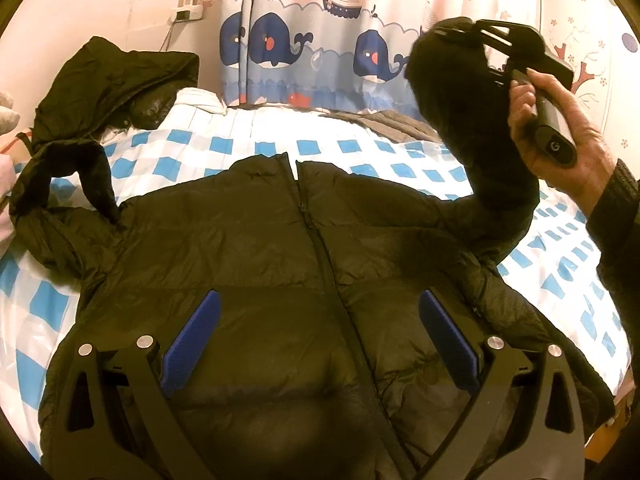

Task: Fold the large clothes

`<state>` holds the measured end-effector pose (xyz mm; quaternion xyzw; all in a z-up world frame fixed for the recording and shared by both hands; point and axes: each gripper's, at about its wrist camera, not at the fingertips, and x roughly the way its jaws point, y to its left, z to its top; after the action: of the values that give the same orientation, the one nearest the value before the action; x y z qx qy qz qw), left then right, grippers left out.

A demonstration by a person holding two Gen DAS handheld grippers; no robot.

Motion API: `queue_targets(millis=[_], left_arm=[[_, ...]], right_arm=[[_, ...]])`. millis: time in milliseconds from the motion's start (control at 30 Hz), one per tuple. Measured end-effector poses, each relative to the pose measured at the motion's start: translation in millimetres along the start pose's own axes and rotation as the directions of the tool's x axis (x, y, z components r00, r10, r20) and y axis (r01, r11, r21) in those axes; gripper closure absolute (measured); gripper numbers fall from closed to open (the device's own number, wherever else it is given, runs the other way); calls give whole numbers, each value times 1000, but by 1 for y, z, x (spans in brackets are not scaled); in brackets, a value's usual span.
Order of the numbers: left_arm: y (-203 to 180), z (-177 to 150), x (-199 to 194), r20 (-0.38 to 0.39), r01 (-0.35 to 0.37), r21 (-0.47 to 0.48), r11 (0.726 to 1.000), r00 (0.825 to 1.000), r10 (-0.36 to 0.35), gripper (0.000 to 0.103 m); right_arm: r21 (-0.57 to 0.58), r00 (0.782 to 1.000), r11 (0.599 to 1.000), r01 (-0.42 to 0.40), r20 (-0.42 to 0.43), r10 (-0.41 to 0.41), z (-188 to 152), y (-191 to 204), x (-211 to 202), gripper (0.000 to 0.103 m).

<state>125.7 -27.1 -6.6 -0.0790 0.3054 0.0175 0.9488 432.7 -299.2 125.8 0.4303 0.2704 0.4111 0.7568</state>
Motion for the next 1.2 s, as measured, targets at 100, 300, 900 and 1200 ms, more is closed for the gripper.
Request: queue_targets(millis=[100,300,900,1200], left_arm=[[2,0,0,3,0,-6,1000,1000,0,8],[4,1,-8,33,-3,-23,1000,999,3,8],[8,3,-24,77,34,-66,997,997,-29,8],[15,2,-15,37,35,-96,995,999,-32,8]], right_arm=[[2,999,1000,-16,-35,16,-12,3,23,89],[-23,991,1000,-13,-136,10,-50,1,77,89],[-138,908,990,35,-410,-89,-274,-7,222,88],[-257,741,958,125,-618,-262,-349,-21,271,55]])
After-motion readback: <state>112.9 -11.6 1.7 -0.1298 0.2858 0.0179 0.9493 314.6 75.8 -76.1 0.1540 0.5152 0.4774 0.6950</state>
